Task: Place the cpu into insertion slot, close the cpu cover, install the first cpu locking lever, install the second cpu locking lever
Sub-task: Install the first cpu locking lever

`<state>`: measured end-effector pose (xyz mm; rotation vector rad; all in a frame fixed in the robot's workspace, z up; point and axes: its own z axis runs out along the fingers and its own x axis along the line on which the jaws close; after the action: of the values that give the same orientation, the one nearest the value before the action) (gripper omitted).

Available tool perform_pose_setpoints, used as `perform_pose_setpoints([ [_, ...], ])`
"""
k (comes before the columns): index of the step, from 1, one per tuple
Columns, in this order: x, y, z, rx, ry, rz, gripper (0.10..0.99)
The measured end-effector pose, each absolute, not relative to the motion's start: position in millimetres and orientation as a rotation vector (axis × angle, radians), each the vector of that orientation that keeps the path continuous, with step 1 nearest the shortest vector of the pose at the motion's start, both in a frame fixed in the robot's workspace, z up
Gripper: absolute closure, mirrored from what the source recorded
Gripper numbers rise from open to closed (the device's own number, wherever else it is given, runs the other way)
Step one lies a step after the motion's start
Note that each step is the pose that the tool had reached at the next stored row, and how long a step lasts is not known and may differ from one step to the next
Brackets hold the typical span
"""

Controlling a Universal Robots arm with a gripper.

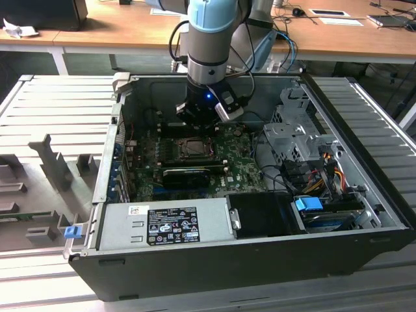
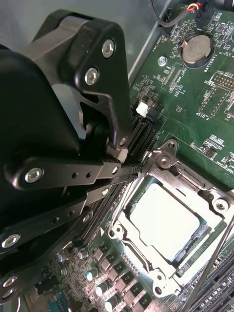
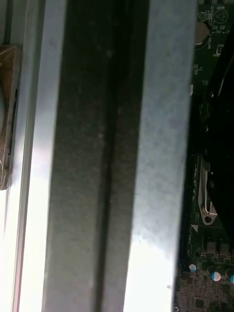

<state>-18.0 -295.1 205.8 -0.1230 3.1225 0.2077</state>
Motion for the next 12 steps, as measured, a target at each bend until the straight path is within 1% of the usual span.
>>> perform_pose_setpoints([
  [12, -17.9, -295.1, 204.5, -0.118, 3.122, 0.207, 0.980],
])
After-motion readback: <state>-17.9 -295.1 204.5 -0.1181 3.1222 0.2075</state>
